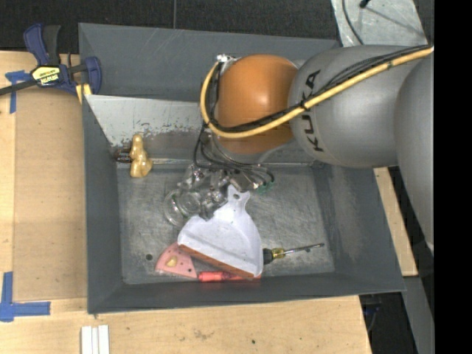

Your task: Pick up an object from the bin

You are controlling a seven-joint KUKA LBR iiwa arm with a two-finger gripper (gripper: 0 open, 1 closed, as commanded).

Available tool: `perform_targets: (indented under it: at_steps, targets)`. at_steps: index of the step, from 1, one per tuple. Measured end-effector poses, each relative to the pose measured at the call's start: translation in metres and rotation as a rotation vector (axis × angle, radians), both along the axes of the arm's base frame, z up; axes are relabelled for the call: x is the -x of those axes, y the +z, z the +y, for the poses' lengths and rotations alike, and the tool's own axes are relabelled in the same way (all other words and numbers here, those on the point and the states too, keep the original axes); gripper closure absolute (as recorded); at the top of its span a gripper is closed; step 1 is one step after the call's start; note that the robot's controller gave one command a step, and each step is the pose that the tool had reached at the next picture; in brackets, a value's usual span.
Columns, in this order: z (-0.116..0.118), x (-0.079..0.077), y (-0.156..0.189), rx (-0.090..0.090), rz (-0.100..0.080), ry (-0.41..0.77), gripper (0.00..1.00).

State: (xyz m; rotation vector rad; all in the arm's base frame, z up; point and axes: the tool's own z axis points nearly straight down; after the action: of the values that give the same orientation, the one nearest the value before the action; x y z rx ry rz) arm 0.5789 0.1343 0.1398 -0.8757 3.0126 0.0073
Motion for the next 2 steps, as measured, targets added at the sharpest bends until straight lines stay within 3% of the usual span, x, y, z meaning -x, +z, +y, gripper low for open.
perform_targets:
  at_steps: [1, 2]
  targets:
    - [-0.030, 0.033, -0.015, 0.010, -0.001, 0.046, 0.00]
    - [-0.026, 0.045, -0.025, 0.001, -0.001, 0.045, 0.00]
